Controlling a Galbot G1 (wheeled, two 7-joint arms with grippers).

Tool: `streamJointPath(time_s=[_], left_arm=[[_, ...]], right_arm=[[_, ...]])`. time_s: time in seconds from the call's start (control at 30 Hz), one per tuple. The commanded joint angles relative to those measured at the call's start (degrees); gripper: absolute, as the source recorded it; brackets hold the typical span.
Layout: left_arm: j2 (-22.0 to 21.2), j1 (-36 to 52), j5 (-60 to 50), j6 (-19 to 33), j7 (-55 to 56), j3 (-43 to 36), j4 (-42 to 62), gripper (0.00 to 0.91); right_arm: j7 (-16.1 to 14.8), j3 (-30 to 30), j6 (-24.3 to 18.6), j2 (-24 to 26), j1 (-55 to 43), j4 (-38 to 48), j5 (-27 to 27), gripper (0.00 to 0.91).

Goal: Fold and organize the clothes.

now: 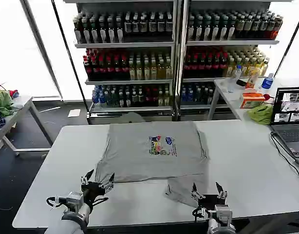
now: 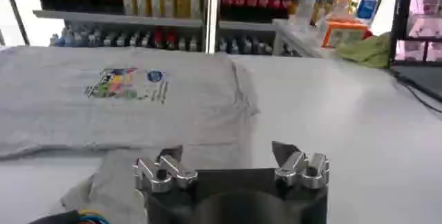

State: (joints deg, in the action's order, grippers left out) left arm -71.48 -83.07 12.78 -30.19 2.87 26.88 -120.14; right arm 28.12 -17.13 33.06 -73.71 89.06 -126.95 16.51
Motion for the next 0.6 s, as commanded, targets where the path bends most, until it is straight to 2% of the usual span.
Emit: streamJointPath(time_s=[0.03, 0.6], left_arm=[[0.85, 0.53, 1.59, -2.35, 0.43, -0.57, 3.04, 0.907], [1.22, 3.46, 4.75, -2.19, 0.74, 0.22, 7.3, 0.907]], right_arm=[[1.11, 0.27, 0.15, 0.05, 0.67, 0.77, 1.35, 0.907], [1.5, 1.16, 0.08, -1.28, 0.77, 1.97, 2.15, 0.907]])
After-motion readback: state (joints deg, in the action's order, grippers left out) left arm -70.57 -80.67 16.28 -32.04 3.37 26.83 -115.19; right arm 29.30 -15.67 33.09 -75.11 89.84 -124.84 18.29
